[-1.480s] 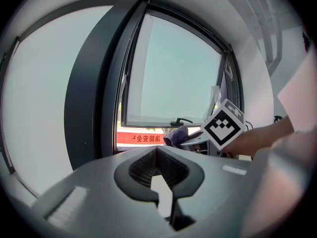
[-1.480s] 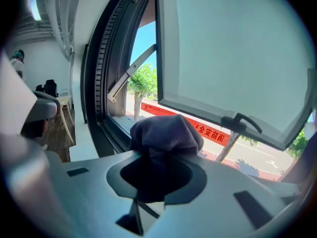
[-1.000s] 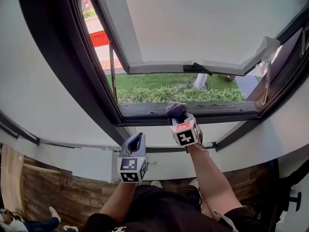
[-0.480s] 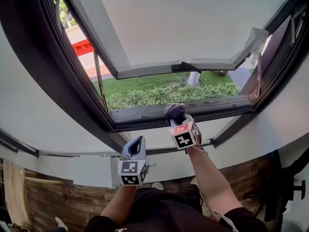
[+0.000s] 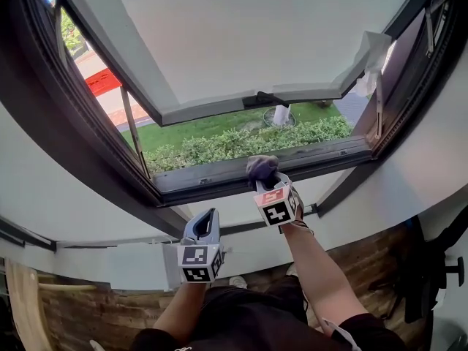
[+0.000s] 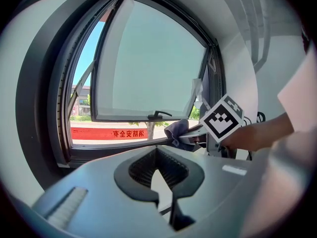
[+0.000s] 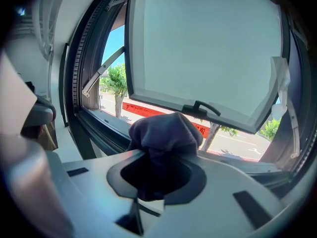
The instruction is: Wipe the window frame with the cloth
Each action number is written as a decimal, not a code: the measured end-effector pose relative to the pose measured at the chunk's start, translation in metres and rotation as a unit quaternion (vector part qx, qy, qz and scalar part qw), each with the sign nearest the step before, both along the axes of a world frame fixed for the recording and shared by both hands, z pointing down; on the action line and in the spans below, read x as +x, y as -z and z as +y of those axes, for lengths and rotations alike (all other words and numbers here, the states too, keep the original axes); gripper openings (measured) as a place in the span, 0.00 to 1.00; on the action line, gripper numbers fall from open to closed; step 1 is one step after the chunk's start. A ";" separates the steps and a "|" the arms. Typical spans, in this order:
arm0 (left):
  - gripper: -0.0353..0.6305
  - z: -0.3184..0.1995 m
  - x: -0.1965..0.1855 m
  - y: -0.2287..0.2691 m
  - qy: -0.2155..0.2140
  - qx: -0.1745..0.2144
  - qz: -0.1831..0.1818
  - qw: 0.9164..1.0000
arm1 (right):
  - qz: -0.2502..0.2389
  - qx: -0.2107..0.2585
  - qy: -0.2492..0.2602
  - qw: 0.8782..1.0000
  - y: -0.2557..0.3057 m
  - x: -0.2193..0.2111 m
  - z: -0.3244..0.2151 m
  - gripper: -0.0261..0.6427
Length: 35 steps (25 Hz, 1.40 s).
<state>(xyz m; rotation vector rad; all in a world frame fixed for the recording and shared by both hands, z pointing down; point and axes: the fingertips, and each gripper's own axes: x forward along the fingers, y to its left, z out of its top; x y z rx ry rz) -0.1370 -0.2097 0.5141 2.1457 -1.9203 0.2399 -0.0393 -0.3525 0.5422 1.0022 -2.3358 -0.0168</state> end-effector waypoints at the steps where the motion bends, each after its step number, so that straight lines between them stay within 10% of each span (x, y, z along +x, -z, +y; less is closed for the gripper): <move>1: 0.06 -0.001 0.003 0.000 -0.003 0.000 0.000 1.000 | 0.002 -0.001 -0.001 1.000 -0.002 0.004 0.000 0.15; 35: 0.06 -0.034 0.052 -0.006 -0.056 -0.007 0.001 0.998 | 0.011 0.011 -0.105 0.994 -0.008 0.105 -0.044 0.15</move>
